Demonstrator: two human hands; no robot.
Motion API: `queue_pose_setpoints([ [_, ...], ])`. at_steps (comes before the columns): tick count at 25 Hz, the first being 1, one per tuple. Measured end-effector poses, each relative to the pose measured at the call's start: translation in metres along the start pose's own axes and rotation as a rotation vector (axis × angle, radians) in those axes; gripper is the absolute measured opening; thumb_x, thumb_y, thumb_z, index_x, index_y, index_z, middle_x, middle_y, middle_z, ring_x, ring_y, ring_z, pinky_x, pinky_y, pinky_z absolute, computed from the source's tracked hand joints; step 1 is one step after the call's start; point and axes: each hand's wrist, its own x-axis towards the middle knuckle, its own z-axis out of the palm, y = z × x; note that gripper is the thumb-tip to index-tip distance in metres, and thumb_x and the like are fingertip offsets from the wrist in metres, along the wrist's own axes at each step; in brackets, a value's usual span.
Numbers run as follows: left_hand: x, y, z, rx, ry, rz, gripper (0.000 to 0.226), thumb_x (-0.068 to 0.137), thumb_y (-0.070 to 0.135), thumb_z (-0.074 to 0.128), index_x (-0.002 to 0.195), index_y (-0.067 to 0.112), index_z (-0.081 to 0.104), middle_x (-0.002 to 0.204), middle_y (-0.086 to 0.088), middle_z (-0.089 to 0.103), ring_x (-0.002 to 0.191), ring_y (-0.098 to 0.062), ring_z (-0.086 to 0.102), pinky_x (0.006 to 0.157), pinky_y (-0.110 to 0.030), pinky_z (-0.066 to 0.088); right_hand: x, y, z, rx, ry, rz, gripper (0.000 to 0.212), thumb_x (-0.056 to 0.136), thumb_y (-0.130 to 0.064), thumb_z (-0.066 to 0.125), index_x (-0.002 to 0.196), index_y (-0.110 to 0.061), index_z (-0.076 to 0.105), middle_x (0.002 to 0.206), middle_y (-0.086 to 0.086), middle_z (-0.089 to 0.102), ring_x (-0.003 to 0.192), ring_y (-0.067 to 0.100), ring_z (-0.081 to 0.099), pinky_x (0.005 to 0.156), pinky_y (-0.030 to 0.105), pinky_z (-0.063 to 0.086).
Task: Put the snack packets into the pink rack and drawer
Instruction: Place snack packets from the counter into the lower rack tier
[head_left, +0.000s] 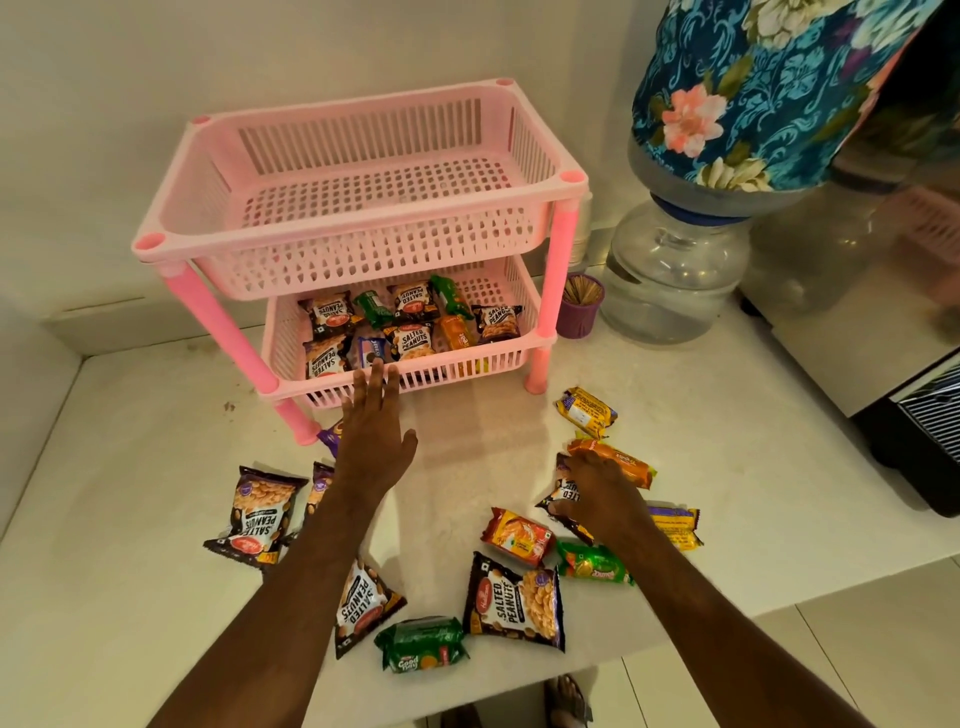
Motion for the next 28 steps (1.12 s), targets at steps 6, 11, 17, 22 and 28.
queue_pose_setpoints([
  [6,-0.001,-0.001,0.000,-0.005,0.000,0.000,0.096,0.093,0.028,0.064,0.162,0.013,0.000,0.170,-0.007,-0.010,0.157,-0.031,-0.013,0.127,-0.053,0.003,0.006,-0.013,-0.009,0.265,-0.010,0.004,0.059,0.087,-0.037,0.075,0.140,-0.020,0.055,0.139,0.002,0.057,0.127,0.020,0.054,0.100,0.036,0.048],
  [11,-0.002,-0.004,0.001,-0.009,0.015,0.006,0.097,0.091,0.027,0.065,0.162,0.013,0.000,0.170,-0.008,-0.009,0.157,-0.031,-0.013,0.127,-0.056,0.007,0.016,-0.051,-0.045,0.435,0.115,-0.185,0.051,0.087,-0.030,0.077,0.134,-0.020,0.060,0.130,-0.003,0.060,0.118,0.014,0.056,0.096,0.028,0.048],
  [17,-0.002,-0.004,0.004,-0.042,-0.001,-0.016,0.097,0.094,0.026,0.061,0.162,0.017,-0.006,0.169,-0.003,-0.017,0.156,-0.027,-0.019,0.126,-0.056,0.013,0.073,-0.112,-0.106,0.440,0.231,-0.402,0.049,0.090,-0.027,0.072,0.137,-0.021,0.058,0.135,-0.001,0.058,0.124,0.016,0.051,0.105,0.033,0.043],
  [22,-0.002,-0.006,0.004,-0.060,0.029,-0.008,0.097,0.093,0.023,0.062,0.162,0.020,-0.006,0.170,-0.001,-0.015,0.156,-0.026,-0.016,0.126,-0.054,0.014,0.148,-0.139,-0.126,0.452,0.287,-0.388,0.046,0.093,-0.021,0.067,0.138,-0.018,0.056,0.143,0.004,0.054,0.134,0.021,0.047,0.115,0.044,0.038],
  [28,0.000,-0.005,0.006,-0.080,0.068,-0.013,0.098,0.092,0.020,0.064,0.163,0.019,-0.004,0.170,-0.001,-0.012,0.157,-0.026,-0.014,0.126,-0.055,0.015,0.217,-0.144,-0.134,0.363,0.269,-0.300,0.067,0.098,-0.016,0.061,0.157,-0.013,0.031,0.163,0.008,0.030,0.150,0.026,0.027,0.122,0.036,0.023],
])
